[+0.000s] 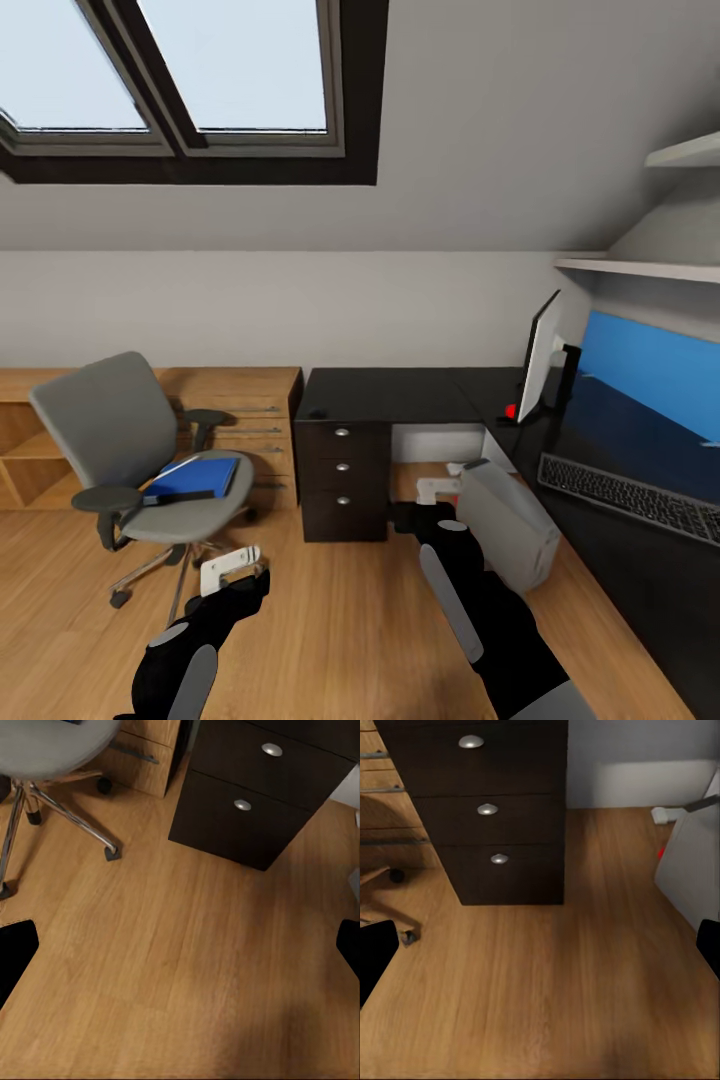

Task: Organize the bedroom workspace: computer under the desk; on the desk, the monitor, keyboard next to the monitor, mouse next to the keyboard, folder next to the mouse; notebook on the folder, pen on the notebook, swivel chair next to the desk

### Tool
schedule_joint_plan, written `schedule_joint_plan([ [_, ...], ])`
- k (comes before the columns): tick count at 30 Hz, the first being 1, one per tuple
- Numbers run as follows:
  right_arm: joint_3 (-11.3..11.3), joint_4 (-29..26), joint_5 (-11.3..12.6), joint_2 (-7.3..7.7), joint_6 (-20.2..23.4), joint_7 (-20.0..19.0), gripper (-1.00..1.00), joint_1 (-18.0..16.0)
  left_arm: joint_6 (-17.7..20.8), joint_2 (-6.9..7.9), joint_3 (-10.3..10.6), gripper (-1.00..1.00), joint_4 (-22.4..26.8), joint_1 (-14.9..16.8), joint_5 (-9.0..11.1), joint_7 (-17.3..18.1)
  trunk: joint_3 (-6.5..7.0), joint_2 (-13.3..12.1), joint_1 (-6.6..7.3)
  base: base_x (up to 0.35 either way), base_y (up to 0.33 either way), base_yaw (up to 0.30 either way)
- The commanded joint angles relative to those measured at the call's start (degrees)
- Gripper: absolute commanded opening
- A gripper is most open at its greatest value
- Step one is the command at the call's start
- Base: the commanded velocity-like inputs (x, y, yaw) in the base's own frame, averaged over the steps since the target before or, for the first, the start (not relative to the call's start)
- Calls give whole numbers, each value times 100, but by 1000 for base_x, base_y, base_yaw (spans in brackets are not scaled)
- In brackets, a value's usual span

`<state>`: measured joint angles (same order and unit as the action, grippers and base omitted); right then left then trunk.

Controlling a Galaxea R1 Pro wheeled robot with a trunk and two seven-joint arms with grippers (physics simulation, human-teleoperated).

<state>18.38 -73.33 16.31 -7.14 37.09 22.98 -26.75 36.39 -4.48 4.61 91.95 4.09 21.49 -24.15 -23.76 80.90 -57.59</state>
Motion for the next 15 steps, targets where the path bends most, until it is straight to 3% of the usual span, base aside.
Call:
schedule_joint_plan([
  [1,11,-6,59,2,10,57,100,-5,12,0,5,100,7,4,59,-55,-7,4,3,-245,-140,0],
  [8,55,-6,57,2,9,59,100,-5,11,0,3,100,7,4,61,-55,-7,4,3,-109,-169,0],
  [15,83,-7,57,2,9,65,100,-3,16,0,4,100,7,4,66,-55,29,-76,47,-15,-40,0],
])
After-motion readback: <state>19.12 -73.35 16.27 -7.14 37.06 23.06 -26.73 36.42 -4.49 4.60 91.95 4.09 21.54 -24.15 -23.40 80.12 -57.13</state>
